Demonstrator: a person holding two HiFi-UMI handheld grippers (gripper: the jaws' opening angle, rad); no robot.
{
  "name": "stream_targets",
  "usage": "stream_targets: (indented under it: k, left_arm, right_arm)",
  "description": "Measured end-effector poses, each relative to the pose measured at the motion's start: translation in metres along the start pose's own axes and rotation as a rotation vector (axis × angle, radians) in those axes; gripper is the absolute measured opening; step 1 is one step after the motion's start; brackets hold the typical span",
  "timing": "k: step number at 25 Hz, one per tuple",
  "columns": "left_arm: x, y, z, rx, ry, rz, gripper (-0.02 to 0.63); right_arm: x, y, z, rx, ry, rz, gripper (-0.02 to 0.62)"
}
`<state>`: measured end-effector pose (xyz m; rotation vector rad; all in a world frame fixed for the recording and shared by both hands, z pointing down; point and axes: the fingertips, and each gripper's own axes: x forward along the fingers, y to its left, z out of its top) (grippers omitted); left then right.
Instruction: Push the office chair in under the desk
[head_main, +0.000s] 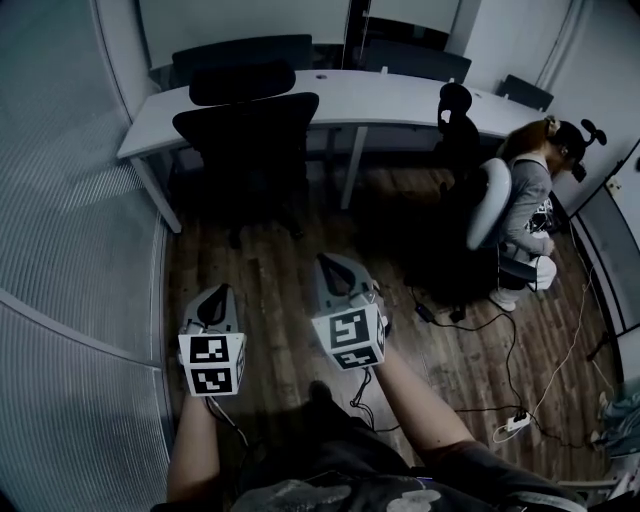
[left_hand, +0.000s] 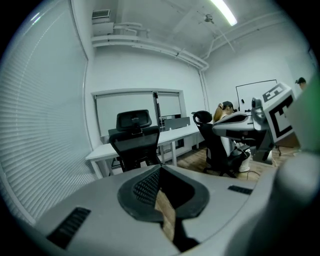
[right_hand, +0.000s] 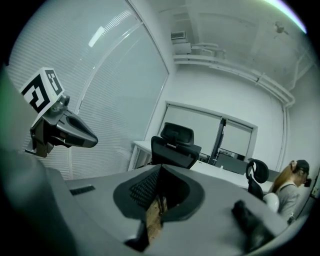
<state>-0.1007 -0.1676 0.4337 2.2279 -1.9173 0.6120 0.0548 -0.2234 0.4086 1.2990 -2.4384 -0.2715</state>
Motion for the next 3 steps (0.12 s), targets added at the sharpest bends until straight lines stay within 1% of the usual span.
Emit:
stream_targets:
  k: [3]
  left_arm:
    - [-0.035,0.005,-0.011,-0.01,-0.017,-0.002,0.014]
  right_arm:
    - [-0.027,0.024,0.006,0.008,-0.006,-0.014,0.021]
